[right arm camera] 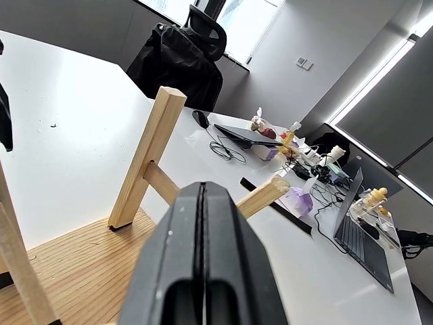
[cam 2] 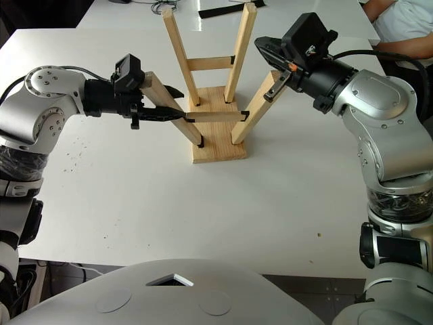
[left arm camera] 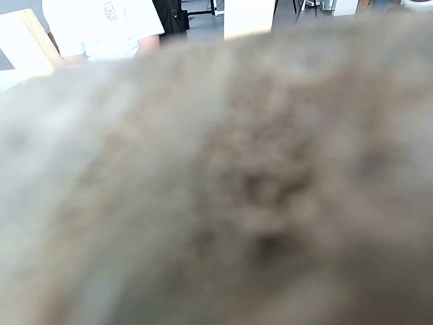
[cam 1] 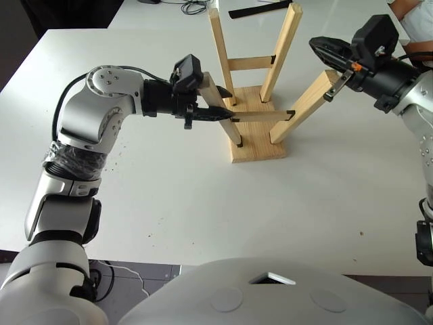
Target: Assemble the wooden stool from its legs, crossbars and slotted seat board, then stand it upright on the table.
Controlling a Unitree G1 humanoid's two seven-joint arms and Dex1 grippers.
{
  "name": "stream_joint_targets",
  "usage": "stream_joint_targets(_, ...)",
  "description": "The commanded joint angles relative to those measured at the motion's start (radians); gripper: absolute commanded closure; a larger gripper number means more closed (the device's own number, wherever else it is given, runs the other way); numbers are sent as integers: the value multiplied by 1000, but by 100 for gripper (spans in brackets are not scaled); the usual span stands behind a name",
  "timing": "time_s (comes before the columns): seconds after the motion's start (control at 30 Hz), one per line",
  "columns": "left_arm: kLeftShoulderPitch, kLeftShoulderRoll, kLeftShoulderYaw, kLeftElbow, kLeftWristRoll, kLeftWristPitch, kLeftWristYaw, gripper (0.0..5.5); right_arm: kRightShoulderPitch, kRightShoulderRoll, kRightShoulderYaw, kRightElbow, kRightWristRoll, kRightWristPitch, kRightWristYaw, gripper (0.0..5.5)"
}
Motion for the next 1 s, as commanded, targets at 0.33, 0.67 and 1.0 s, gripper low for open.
stream_joint_targets(0.33,94,-58,-133,142,157,-13,0,346,50,6,90,154,-75,-49,122,550)
stream_joint_targets(0.67,27,-150,-174,261,194,-44,-4,346,90,13,108,235,-97,-111,169,550)
stream_joint_targets(1.0,-8,-205,-145,291,188,-62,11,346,8,219,-93,75,218,19,50,550)
